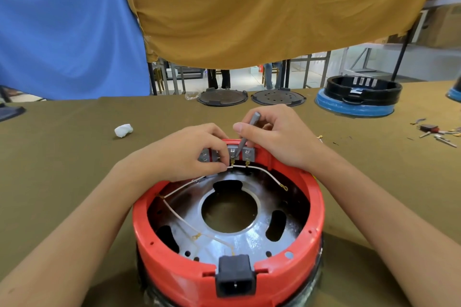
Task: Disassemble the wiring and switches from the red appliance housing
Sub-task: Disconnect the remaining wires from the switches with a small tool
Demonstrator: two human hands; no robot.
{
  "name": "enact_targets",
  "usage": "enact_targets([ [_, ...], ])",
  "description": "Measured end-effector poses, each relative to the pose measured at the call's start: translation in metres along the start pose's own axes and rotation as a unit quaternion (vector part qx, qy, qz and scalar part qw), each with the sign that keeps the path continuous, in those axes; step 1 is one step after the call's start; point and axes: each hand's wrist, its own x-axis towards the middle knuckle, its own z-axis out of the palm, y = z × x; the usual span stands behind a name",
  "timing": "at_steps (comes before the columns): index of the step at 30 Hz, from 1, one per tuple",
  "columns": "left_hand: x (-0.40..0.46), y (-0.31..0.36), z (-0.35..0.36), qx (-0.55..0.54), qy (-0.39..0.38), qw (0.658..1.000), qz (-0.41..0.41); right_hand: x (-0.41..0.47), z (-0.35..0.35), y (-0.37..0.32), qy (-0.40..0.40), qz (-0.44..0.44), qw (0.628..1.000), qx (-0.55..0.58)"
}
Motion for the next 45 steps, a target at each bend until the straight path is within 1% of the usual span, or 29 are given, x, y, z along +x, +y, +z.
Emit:
enact_targets([
  [7,0.0024,-0.0014,0.0005,0.01,-0.004,1.0,0.002,-0.0002,0.0003,-0.0021,-0.007,-0.006,1.0,-0.015],
  [15,0.0012,-0.0005,0.0004,0.013,-0.009,1.0,0.001,0.0,0.0009,-0.0002,-0.005,-0.003,1.0,0.015],
  [29,0.0022,0.0,0.0006,0.004,-0.018,1.0,-0.002,0.0034,0.0009,0.0035,-0.014,0.036,0.998,0.059],
  [32,0.0025,0.0,0.0011,0.003,-0.014,1.0,-0.001,0.0017,0.0013,0.0021,-0.014,0.027,0.999,0.029],
  [35,0.0025,-0.0004,0.0022,0.001,-0.008,1.0,0.002,-0.0004,0.0012,-0.0011,-0.016,-0.01,1.0,-0.02],
  [39,0.0022,-0.0005,0.0018,0.002,-0.012,1.0,0.002,0.0008,0.0005,-0.0034,-0.026,-0.028,0.998,-0.041],
  [45,0.0024,-0.0009,0.0017,0.007,-0.016,1.0,-0.001,0.0023,0.0012,0.0004,-0.012,0.03,0.999,0.03],
])
